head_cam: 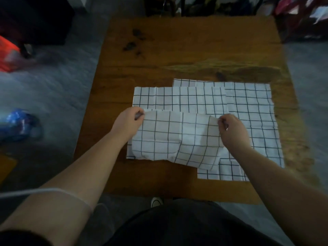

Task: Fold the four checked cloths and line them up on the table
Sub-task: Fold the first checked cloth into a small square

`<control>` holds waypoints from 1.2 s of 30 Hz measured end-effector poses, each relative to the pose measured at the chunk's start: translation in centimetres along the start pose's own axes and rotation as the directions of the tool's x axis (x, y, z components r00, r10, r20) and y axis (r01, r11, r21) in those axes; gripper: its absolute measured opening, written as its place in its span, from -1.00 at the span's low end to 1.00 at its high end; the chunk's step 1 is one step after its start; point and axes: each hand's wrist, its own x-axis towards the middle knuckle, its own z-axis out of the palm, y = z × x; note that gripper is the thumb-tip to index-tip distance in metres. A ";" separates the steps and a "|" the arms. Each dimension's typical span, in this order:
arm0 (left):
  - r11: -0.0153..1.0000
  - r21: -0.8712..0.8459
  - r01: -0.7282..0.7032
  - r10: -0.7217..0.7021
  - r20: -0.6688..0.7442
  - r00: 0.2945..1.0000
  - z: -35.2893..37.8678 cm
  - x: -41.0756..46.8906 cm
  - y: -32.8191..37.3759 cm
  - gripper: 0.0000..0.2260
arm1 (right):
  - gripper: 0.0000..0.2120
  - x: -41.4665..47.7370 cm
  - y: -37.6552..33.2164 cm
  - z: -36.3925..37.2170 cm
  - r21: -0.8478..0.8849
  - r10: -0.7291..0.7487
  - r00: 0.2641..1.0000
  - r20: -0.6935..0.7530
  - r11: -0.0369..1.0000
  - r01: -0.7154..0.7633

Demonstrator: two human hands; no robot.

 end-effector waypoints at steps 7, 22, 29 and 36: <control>0.981 -0.104 0.162 -0.164 -0.010 0.986 2.8 4.4 -0.4 -0.59 | -0.89 5.8 1.1 2.5 0.104 0.192 0.976 0.102 0.974 -0.202; 0.662 -0.531 0.529 -0.575 0.092 0.813 4.8 -6.9 -6.8 -0.83 | -0.76 -9.5 3.0 3.4 0.028 0.165 0.969 0.185 0.985 -0.173; 0.965 -0.105 0.240 -0.216 0.197 0.956 7.6 -9.9 -7.4 -0.53 | -0.55 -13.3 1.3 6.3 -0.153 0.043 0.936 0.350 0.988 0.012; 0.993 -0.097 0.067 -0.073 -0.069 0.995 8.0 -8.5 -5.1 -0.73 | -0.49 -13.9 0.4 6.4 -0.307 0.029 0.935 0.353 0.948 0.086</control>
